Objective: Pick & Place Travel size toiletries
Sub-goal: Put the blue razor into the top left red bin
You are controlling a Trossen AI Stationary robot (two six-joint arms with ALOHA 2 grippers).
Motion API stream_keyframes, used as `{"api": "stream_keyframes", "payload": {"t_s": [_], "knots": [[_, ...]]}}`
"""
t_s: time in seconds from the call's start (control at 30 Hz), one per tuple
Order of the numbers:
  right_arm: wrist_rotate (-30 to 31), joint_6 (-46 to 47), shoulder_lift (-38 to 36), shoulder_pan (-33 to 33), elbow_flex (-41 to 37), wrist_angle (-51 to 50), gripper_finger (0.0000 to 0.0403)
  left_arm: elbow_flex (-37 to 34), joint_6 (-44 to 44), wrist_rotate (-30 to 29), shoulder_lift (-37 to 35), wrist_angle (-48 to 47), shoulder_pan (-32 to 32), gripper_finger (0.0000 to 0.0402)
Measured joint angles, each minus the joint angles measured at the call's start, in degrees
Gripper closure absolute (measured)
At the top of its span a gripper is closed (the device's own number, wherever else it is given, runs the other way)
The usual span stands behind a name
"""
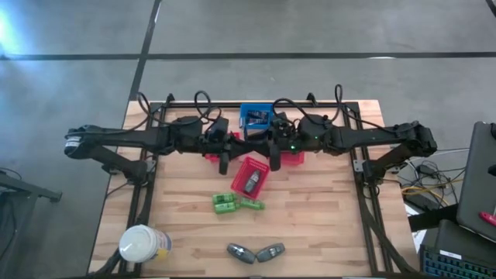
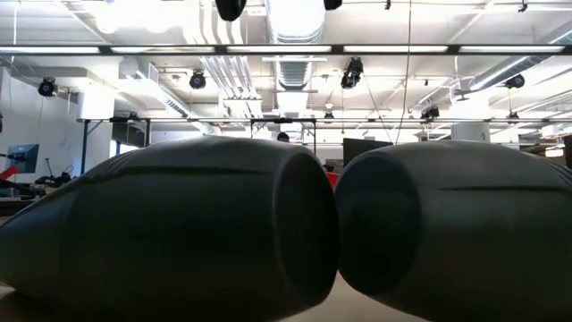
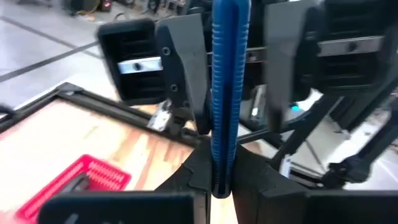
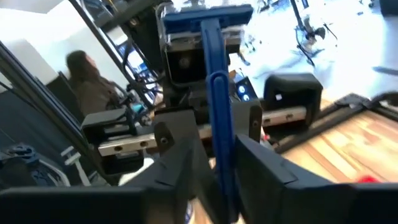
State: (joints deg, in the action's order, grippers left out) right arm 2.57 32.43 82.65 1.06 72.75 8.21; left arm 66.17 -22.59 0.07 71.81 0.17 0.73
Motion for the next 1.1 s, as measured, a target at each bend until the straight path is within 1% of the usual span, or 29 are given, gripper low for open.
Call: {"api": "stream_keyframes", "payload": {"t_s": [0.1,0.2,0.27,0.37,0.47,0.53,0.63,0.7,0.8,0.87,0.97,1.1], "knots": [[0.1,0.2,-0.5,0.0,0.0,-3.0,0.0237,0.0,-0.2,-2.7,-0.2,-2.6,0.1,0.0368],[1.2,0.1,-1.8,0.0,0.0,-5.7,0.0192,0.0,-0.4,-7.6,-1.2,-8.5,0.6,0.0368],[3.5,0.1,-3.2,0.1,0.0,-8.0,0.0166,0.0,-0.3,-11.0,-2.4,-15.9,1.2,0.0368],[7.1,0.2,-5.8,0.1,0.0,-13.7,0.0132,0.0,0.5,-14.6,-4.8,-29.1,3.2,0.0368],[9.4,0.4,-8.2,0.0,0.0,-19.6,0.0107,0.1,3.3,-15.5,-5.7,-42.3,7.6,0.0368],[10.4,0.4,-9.3,0.0,0.0,-21.8,0.0095,-0.7,6.6,-14.8,-4.2,-45.9,11.5,0.0368],[10.9,0.4,-10.0,-0.3,0.0,-22.4,0.0082,-2.1,13.5,-10.3,-0.5,-45.5,17.4,0.0368],[11.0,0.5,-10.0,-0.6,0.0,-22.4,0.0077,-2.1,17.5,-8.9,2.7,-44.7,20.5,0.0368],[11.1,0.9,-9.9,-0.6,0.0,-22.7,0.0074,-2.2,24.5,-6.8,8.2,-47.1,23.6,0.0368],[11.1,1.4,-9.9,-0.6,0.0,-23.3,0.0076,-2.0,30.1,-5.9,11.3,-49.5,24.0,0.0368],[11.1,1.9,-9.9,-0.5,-0.1,-24.6,0.0086,-1.7,38.2,-6.6,15.5,-51.5,23.3,0.0367],[11.1,2.1,-9.9,-0.6,-0.1,-25.7,0.0102,-1.7,43.0,-7.6,20.6,-51.6,22.6,0.0361]]}}
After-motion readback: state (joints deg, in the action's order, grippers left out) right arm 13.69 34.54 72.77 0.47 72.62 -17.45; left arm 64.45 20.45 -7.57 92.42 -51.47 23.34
